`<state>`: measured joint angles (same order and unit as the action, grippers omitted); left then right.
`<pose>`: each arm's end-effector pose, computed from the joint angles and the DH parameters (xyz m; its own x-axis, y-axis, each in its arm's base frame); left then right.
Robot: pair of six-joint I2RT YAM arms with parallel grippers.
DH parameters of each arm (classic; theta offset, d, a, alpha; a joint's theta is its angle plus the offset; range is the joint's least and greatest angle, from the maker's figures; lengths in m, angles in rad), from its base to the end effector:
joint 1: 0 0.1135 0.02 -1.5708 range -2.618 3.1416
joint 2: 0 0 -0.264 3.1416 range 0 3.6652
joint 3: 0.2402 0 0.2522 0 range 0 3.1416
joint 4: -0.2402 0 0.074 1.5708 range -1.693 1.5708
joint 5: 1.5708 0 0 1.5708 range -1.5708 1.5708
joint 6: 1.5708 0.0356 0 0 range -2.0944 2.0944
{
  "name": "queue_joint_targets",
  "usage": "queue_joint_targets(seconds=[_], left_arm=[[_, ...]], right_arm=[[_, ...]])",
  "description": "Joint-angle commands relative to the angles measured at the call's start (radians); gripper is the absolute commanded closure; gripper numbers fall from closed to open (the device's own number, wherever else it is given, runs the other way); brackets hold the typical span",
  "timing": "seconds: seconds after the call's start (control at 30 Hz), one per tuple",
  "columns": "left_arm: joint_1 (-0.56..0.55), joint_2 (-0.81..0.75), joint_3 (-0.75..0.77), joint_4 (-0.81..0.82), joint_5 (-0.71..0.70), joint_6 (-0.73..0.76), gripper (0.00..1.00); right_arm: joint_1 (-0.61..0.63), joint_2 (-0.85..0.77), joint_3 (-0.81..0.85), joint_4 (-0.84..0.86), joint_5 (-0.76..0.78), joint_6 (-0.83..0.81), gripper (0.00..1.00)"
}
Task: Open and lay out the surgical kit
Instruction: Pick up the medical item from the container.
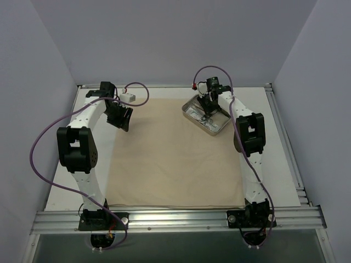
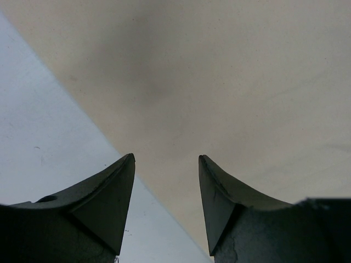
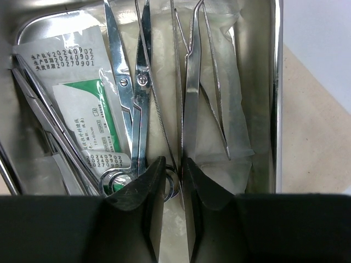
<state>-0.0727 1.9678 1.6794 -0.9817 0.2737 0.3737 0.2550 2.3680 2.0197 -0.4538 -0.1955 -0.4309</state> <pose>0.4043 -0.0391 0.2414 -0.8322 0.4130 -0.3700 0.4872 0.8632 -0.1322 0.5163 0.1417 0.1925 -0.4741 -0.5470 -0.6900 -0.6341 0.7558 -0.1635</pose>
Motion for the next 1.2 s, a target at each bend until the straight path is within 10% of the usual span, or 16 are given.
queue_joint_targets(seconds=[0.0,1.17], left_arm=[[-0.002,-0.004,0.000,0.031,0.016,0.002,0.41],[0.031,-0.079,-0.038,0.060,0.007,-0.019,0.41]], right_arm=[[-0.002,0.005,0.011,-0.034,0.013,-0.003,0.86],[0.144,-0.410,-0.246,0.168,0.110,0.161,1.00]])
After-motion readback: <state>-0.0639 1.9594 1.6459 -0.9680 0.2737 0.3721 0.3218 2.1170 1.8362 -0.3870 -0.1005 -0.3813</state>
